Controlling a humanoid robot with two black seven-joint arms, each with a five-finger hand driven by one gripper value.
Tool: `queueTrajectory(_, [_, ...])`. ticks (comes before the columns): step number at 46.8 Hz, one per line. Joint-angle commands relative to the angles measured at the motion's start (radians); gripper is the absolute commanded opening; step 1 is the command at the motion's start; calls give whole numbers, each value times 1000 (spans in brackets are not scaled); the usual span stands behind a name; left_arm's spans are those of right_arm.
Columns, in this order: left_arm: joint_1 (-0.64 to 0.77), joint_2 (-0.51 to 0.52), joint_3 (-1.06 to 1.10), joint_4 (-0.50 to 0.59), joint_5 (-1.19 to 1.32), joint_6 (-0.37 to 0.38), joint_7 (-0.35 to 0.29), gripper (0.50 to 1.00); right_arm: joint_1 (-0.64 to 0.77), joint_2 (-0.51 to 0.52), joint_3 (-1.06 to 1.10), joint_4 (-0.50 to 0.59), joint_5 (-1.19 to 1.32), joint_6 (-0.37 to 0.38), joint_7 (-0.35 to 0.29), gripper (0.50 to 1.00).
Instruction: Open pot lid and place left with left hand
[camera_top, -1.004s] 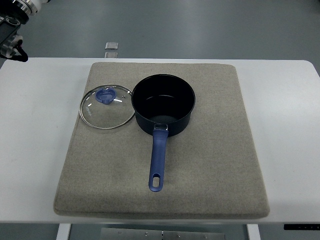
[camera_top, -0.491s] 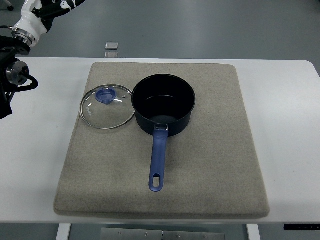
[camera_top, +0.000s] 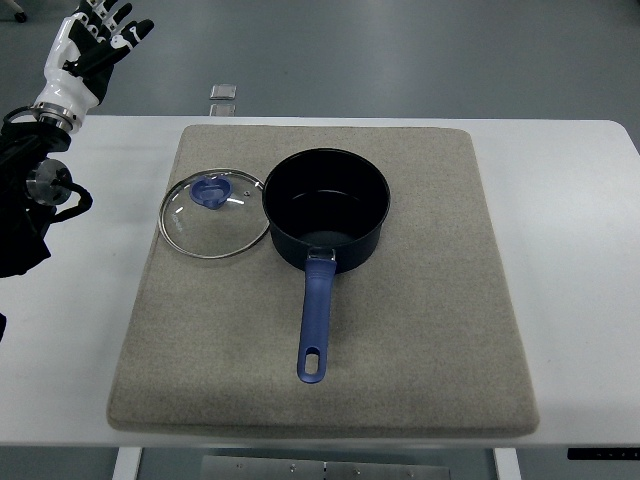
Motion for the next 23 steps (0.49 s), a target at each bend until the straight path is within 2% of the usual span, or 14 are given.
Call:
queueTrajectory(1, [1, -11, -4, 2, 0, 51, 0, 945, 0, 0, 0, 0, 0, 0, 0, 917])
queueTrajectory(9, [-8, -40, -8, -7, 0, 142, 14, 936, 0, 0, 0, 1, 0, 0, 0, 917])
queueTrajectory(13, [-23, -66, -8, -6, 0, 191, 115, 898, 0, 0, 0, 1, 0, 0, 0, 917])
queueTrajectory(17, [-43, -86, -11, -7, 0, 252, 226, 896, 0, 0, 0, 0, 0, 0, 0, 917])
queueTrajectory(23, [-51, -121, -31, -7, -3, 289, 283, 891, 0, 0, 0, 0, 0, 0, 0, 917])
